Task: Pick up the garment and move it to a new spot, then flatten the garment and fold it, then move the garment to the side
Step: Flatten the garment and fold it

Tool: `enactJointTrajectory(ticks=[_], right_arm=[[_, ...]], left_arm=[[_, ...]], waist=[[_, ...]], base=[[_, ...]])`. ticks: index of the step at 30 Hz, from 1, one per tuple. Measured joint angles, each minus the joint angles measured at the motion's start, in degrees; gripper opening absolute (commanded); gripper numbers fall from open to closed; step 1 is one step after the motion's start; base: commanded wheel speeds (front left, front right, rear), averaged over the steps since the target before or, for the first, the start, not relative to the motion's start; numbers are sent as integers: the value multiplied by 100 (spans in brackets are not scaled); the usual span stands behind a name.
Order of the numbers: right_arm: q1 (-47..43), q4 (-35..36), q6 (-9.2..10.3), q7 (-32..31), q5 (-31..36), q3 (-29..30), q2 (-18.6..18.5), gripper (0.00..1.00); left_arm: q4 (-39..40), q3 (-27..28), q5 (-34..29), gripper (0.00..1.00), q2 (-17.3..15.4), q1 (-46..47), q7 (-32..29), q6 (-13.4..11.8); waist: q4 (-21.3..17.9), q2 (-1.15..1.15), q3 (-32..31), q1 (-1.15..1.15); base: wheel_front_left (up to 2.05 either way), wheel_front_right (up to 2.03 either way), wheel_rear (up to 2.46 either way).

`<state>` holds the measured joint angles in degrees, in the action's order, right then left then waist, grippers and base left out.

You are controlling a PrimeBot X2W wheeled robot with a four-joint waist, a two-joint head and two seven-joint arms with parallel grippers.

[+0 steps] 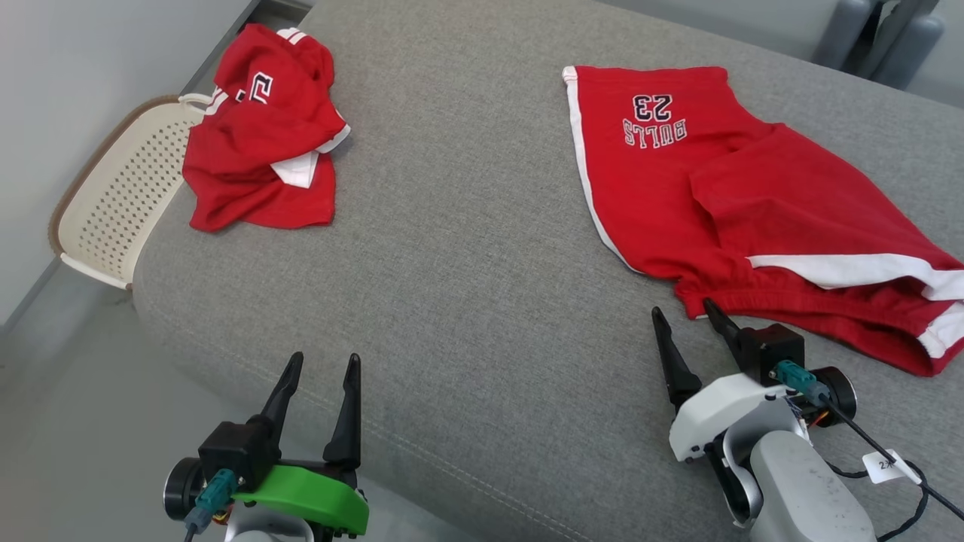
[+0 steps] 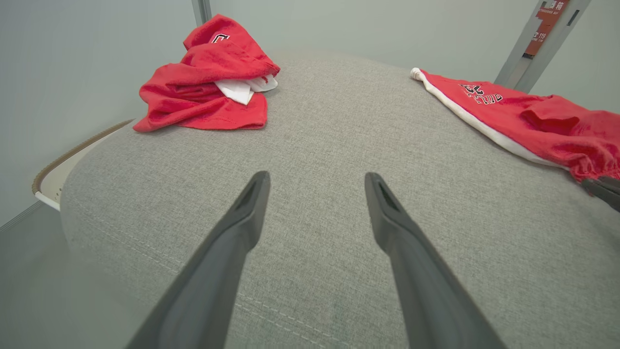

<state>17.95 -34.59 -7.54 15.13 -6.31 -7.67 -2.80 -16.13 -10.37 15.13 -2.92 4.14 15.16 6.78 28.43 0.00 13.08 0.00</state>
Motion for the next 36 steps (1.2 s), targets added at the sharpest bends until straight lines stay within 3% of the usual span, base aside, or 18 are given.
enactJointTrajectory(ticks=[31,32,33,34,35,36], right_arm=[[-112,781,0,1,-127,137,3,100],[-114,793,0,0,-146,142,3,95],[-114,812,0,0,-161,144,3,65],[-114,835,0,0,-179,148,3,65],[-114,861,0,0,-215,147,3,7],[-115,896,0,0,-240,132,1,0]], left_arm=[[-13,-186,75,100,2,247,0,-100],[-19,-183,98,100,2,246,0,-101],[-24,-182,98,100,2,245,0,-101],[-31,-183,99,100,2,244,0,-104],[-37,-182,99,100,2,243,0,-116],[-41,-179,101,100,2,241,0,-125]], waist=[[-85,0,361,0],[-83,0,355,0],[-83,0,350,0],[-85,0,342,0],[-88,0,334,0],[-91,0,324,0]], base=[[0,0,0],[0,0,0],[0,0,0],[0,0,0],[0,0,0],[0,0,0]])
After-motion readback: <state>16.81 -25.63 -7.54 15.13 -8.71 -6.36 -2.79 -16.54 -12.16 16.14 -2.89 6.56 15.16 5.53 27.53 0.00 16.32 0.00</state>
